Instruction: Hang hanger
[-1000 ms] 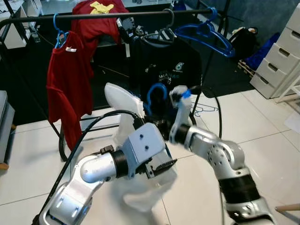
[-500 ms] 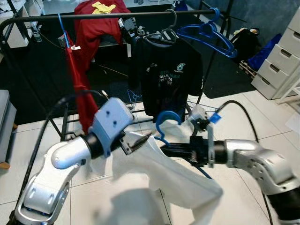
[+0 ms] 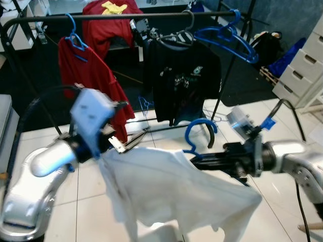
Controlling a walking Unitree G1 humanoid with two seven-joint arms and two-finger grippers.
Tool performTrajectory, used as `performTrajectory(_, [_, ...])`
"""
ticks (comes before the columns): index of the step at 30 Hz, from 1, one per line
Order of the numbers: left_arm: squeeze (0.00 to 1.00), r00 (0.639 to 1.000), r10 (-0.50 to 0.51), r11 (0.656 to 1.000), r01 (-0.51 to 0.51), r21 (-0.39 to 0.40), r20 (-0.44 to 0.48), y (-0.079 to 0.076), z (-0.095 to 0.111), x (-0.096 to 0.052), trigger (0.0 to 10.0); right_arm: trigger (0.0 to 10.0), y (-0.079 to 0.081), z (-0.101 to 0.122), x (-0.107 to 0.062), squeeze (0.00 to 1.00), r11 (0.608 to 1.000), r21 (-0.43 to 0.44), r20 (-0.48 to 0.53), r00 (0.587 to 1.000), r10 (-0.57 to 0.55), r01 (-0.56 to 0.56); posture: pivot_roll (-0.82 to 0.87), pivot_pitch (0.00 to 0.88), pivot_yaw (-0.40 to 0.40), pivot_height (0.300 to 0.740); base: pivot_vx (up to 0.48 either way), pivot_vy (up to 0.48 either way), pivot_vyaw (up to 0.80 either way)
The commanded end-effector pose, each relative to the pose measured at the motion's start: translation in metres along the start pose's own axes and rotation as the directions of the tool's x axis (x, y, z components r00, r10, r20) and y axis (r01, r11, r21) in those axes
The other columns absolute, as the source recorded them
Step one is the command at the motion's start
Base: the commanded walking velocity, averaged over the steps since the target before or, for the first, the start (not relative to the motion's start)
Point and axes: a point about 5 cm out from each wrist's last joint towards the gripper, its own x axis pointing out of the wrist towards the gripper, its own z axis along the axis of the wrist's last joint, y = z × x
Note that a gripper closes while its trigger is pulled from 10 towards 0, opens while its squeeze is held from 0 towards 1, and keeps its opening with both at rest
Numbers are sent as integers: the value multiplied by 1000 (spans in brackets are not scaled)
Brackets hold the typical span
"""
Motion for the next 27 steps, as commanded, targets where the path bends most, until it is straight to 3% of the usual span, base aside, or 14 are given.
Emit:
performTrajectory(1, [0,993,-90,994,94,-48,78,0,11,-16,10000,10000,0,13,-12,0,998,-63,18,1000,9,-8,-76,155,3,740,0,0,0])
performTrajectory(2, [0,993,-90,994,94,-48,78,0,11,-16,10000,10000,0,13,-12,0,998,-63,18,1000,9,-8,-76,155,3,740,0,0,0])
performTrajectory(5, [0,973,-189,967,208,-146,136,-3,15,-35,10000,10000,-2,20,-24,0,996,-93,12,1000,-15,16,-82,156,5,740,0,0,0])
performTrajectory(7, [0,970,-228,953,241,-185,88,-6,6,-45,10000,10000,-1,25,-28,0,994,-113,20,1000,-14,17,-83,154,8,740,0,0,0])
performTrajectory(12, [0,972,-230,955,235,-183,51,-7,0,-46,10000,10000,0,27,-29,0,993,-121,21,1000,-10,13,-82,154,7,740,0,0,0])
performTrajectory(14, [0,978,-206,962,196,-190,-32,-12,-22,-45,10000,10000,2,33,-31,0,990,-137,42,999,0,6,-88,151,9,740,0,0,0])
performTrajectory(18, [0,979,-197,963,185,-196,-46,-13,-28,-44,10000,10000,1,34,-32,0,990,-142,45,999,5,2,-88,151,9,740,0,0,0])
performTrajectory(23, [0,992,-67,988,51,-148,-106,-4,-44,-35,10000,10000,1,36,-34,0,989,-151,47,999,15,-8,-91,149,11,740,0,0,0])
performTrajectory(27, [0,991,-33,990,15,-140,-126,1,-49,-39,10000,10000,1,37,-35,0,988,-155,49,999,19,-11,-85,146,12,740,0,0,0])
